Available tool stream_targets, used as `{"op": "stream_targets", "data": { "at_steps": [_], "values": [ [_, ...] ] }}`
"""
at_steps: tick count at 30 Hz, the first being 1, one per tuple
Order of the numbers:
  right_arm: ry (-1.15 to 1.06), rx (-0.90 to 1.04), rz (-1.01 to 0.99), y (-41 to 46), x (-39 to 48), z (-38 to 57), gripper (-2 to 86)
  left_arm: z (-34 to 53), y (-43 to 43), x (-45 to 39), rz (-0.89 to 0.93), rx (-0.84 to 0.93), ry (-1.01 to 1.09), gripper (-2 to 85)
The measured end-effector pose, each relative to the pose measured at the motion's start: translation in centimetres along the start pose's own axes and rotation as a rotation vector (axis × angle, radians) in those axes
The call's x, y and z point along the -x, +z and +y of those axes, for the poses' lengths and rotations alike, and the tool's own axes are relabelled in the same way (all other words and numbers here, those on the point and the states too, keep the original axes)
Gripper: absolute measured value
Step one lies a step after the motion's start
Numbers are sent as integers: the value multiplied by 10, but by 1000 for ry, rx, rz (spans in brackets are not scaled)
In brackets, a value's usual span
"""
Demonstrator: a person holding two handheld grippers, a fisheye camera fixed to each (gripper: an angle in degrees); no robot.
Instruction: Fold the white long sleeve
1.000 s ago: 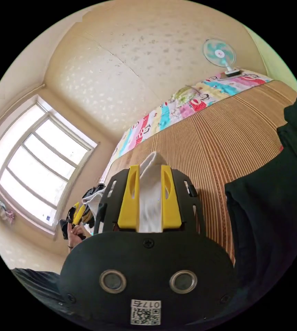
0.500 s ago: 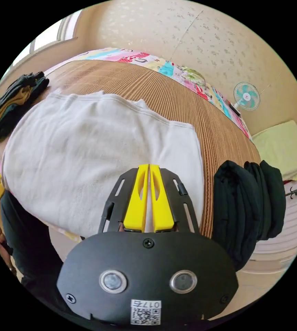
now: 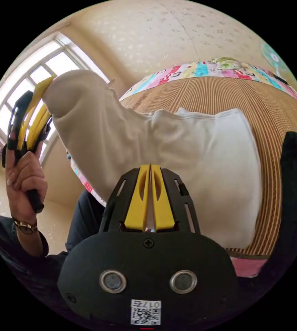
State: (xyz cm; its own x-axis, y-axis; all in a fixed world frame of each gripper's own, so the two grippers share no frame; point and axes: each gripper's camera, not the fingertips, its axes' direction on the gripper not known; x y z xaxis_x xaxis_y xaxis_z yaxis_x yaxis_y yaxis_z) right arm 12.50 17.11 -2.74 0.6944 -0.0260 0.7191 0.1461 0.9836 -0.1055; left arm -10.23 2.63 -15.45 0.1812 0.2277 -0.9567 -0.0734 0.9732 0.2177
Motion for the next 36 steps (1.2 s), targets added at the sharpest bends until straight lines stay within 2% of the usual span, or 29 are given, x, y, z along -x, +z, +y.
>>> {"op": "stream_targets", "data": {
  "at_steps": [4,7,9,10,12,13,14,15,18,20,21,24,26,28,30,32,36],
  "values": [
    [286,-165,74,-101,-70,32,11,29,98,-37,121,246,120,64],
    [436,-187,39,-145,-117,60,22,50,106,-38,182,254,124,105],
    [510,-160,-26,-160,-141,75,35,54,88,-30,92,203,122,118],
    [551,-148,-73,-168,-153,84,47,56,71,-20,-14,160,104,120],
    [590,-149,-154,-177,-165,95,68,60,45,5,-223,114,-9,130],
    [595,-156,-214,-181,-170,99,84,65,30,28,-358,109,-138,142],
    [587,-152,-272,-184,-172,99,102,72,18,51,-439,114,-257,159],
    [584,-147,-297,-184,-173,98,112,77,15,63,-442,125,-303,164],
    [579,-150,-445,-183,-175,94,160,104,32,119,-219,325,-538,172],
    [616,-143,-538,-174,-178,91,190,132,42,143,78,324,-681,134],
    [626,-135,-557,-171,-179,90,197,138,44,145,116,338,-704,120],
    [670,-106,-737,-149,-183,85,222,147,58,112,228,495,-575,73],
    [720,-181,-959,-136,-191,84,207,152,59,56,224,608,-367,65],
    [711,-220,-1081,-135,-192,81,172,151,42,19,161,572,-225,64],
    [587,-225,-1131,-150,-177,66,146,139,23,-11,136,534,-78,65],
    [353,-325,-1169,-196,-151,38,136,124,0,-47,230,474,103,73],
    [7,-469,-1213,-289,-141,-22,116,117,-24,-76,288,348,230,76]
  ]
}}
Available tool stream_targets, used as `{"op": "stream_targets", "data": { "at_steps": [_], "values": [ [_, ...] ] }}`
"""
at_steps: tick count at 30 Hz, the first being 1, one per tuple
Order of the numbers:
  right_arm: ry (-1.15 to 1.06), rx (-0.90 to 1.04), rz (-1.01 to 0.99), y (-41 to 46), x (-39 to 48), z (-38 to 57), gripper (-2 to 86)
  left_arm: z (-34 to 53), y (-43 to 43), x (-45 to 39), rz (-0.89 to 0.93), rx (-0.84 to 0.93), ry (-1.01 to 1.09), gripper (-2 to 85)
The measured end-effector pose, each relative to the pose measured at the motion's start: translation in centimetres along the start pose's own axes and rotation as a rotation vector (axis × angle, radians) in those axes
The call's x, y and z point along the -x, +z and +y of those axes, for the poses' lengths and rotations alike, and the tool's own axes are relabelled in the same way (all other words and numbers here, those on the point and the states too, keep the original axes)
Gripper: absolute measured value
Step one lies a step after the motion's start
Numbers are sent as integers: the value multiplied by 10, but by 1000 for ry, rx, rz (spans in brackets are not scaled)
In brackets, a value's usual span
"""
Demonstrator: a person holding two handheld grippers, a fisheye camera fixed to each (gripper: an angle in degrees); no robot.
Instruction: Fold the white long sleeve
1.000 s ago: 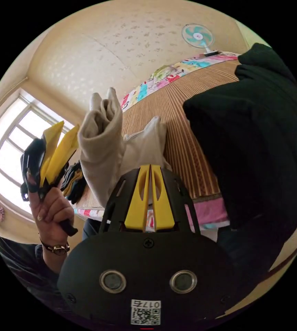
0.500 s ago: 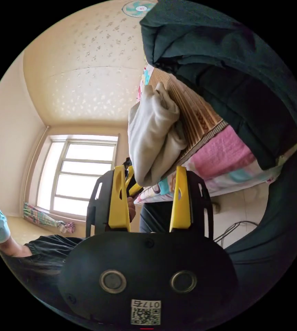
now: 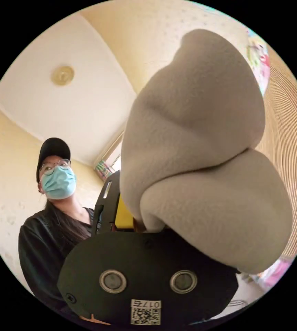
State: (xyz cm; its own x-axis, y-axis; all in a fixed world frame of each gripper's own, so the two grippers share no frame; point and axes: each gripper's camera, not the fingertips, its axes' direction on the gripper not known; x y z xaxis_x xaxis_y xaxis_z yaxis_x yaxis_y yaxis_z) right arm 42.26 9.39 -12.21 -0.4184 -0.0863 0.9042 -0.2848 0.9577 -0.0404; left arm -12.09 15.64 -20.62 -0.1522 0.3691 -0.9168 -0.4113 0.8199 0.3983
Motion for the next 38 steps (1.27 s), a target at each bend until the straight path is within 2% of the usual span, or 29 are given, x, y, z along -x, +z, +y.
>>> {"op": "stream_targets", "data": {
  "at_steps": [2,4,6,10,12,13,14,18,21,24,27,29,31,32,34,36,38],
  "values": [
    [-208,2,10,-13,57,-59,107,-3,9,2,-47,26,-5,84],
    [-276,-34,97,-33,95,-99,108,-5,20,14,-23,57,-63,99],
    [-253,-90,191,-64,118,-135,112,-4,28,28,52,52,-121,111],
    [1,-318,488,-175,120,-175,116,-1,47,55,98,67,-228,112],
    [116,-413,716,-224,109,-164,118,-2,58,65,96,115,-251,112],
    [245,-479,860,-253,97,-145,120,-2,64,70,86,123,-264,112],
    [298,-526,926,-271,90,-119,123,-2,67,75,74,119,-278,112],
    [145,-659,802,-263,97,-24,129,-7,71,92,9,116,-331,112],
    [209,-702,992,-225,95,54,133,-16,46,113,-139,70,-382,113],
    [294,-649,1172,-180,76,106,119,-29,-29,139,-409,-82,-460,114],
    [280,-506,1250,-133,50,115,99,-48,-132,158,-812,-267,-535,121],
    [215,-362,1334,-77,22,104,82,-60,-199,171,-1170,-419,-628,132],
    [173,-203,1292,-31,-8,91,70,-64,-236,186,-1249,-561,-715,136],
    [172,-109,1234,-3,-30,84,64,-66,-251,203,-1222,-613,-746,135],
    [176,-2,1142,34,-63,77,57,-70,-258,244,-1152,-595,-836,119],
    [188,58,1053,64,-90,74,50,-71,-242,294,-1067,-469,-946,82],
    [192,133,948,99,-116,77,41,-70,-219,289,-998,-525,-891,28]
  ]
}}
